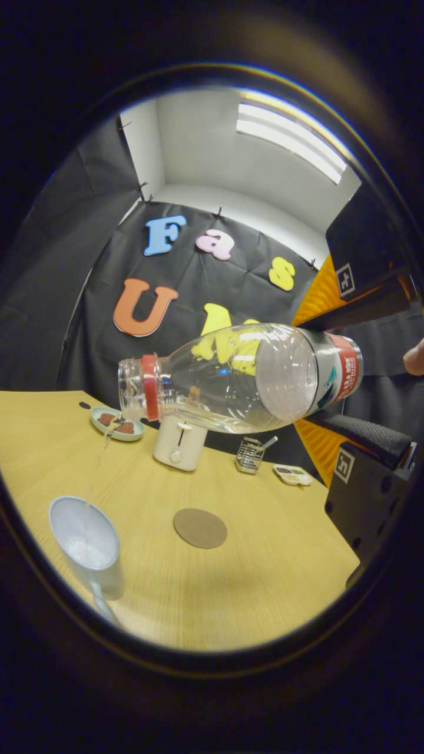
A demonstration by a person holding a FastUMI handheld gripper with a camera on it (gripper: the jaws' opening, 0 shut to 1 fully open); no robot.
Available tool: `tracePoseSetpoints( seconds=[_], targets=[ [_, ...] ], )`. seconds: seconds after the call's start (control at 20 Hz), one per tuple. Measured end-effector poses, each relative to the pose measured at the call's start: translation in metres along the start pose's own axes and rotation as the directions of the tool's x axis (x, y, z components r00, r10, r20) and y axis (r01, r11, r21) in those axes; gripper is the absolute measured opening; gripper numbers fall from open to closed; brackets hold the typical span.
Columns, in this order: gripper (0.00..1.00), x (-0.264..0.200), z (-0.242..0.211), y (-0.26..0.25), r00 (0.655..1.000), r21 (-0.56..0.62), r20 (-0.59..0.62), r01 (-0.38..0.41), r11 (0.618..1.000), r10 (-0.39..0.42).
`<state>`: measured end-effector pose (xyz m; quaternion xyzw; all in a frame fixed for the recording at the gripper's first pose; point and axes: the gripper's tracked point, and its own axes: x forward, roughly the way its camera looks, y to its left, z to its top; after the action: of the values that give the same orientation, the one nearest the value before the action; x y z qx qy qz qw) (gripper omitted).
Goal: Take the bottle from table, then pour the juice into the cup, finally place the bottle on the coaster
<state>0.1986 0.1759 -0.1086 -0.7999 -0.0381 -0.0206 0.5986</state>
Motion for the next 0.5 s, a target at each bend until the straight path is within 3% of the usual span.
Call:
tracePoseSetpoints(
  seconds=[0.5],
  targets=[
    [0.78,0.001,0.004,-0.020,0.999,-0.049,0.004,0.034,0.998,-0.033]
  ],
)
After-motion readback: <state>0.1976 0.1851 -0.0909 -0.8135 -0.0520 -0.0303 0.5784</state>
